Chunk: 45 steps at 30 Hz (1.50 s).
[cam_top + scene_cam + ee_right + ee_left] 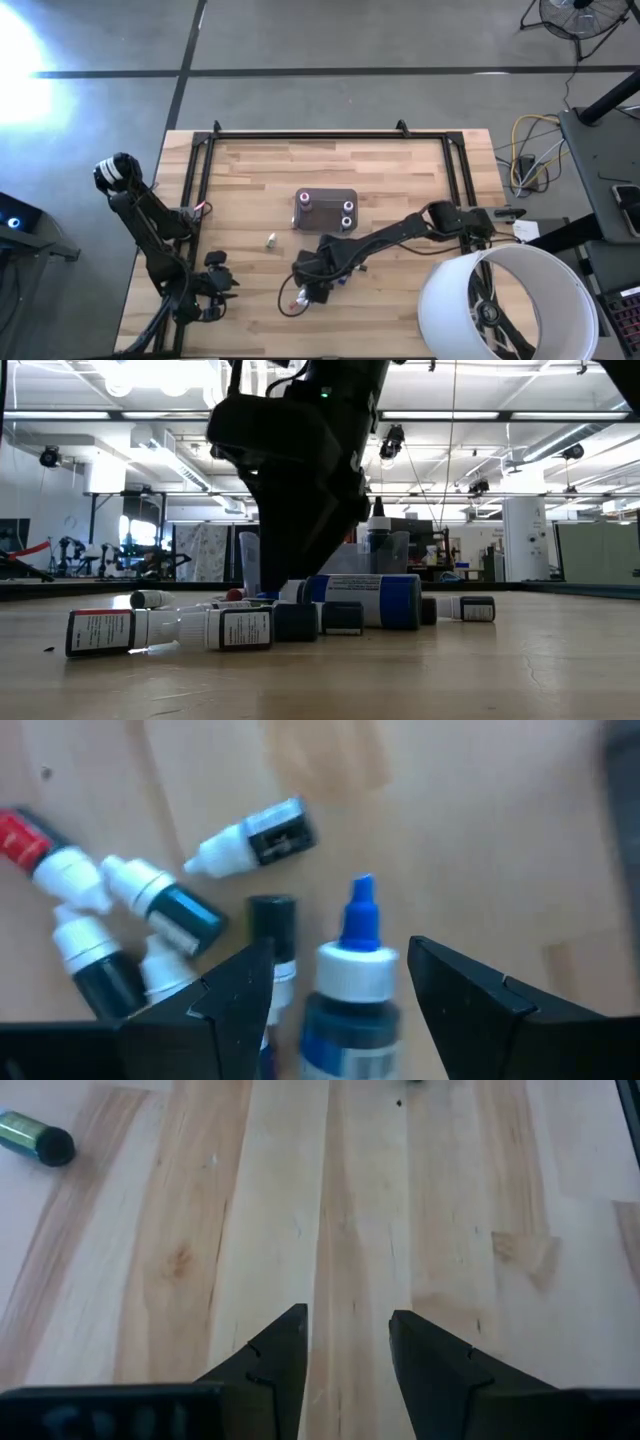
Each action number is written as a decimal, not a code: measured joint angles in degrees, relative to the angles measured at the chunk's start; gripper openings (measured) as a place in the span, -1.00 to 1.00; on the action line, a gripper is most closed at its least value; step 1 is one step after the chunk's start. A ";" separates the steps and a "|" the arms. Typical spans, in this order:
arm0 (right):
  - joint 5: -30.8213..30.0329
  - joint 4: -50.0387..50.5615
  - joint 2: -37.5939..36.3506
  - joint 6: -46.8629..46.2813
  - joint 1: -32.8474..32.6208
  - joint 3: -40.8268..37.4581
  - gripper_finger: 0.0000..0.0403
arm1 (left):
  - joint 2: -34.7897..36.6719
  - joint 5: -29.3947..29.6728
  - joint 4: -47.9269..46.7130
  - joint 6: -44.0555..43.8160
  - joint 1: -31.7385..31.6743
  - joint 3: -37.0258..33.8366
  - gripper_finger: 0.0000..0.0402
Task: Pick & Place food coloring
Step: Put the large blue food coloring bottle in the black bin
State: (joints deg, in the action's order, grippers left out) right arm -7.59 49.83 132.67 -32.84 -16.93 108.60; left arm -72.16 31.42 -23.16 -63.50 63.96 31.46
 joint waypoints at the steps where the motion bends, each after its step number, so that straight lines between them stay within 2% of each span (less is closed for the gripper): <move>1: 0.24 0.05 0.26 -0.02 0.00 0.00 0.11 | 0.00 0.17 0.00 0.33 0.00 -0.02 -0.41; 10: 1.56 1.13 0.35 -0.07 1.39 -0.02 0.08 | 0.00 1.27 -0.09 -0.26 0.00 -1.64 -0.41; 27: 6.61 1.97 0.42 1.39 3.62 -2.32 -0.47 | 0.00 3.23 0.00 -3.20 0.00 -2.67 -0.41; 32: 4.91 2.45 -1.31 -0.39 4.63 -1.94 -0.47 | 0.00 3.25 -0.15 -3.26 0.00 -2.78 -0.41; 35: -0.13 1.43 -4.43 -2.91 4.68 -1.04 -0.47 | 0.00 3.56 0.00 -3.38 0.00 -2.78 -0.41; 38: -8.88 -0.38 -8.99 -8.15 4.39 -1.05 -0.47 | 0.00 4.15 0.02 -4.02 0.00 -2.78 -0.41; 40: -17.65 -1.35 -12.20 -12.63 3.83 -1.14 -0.47 | 0.02 4.66 0.00 -4.50 0.00 -2.78 -0.41; 45: -44.45 -2.46 -20.06 -25.72 1.55 -3.38 -0.47 | 0.02 5.21 0.02 -5.70 0.00 -2.78 -0.41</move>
State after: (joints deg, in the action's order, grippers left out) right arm -52.03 47.37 112.61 -58.56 -15.37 105.22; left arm -72.14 36.64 -23.14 -69.20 63.96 28.69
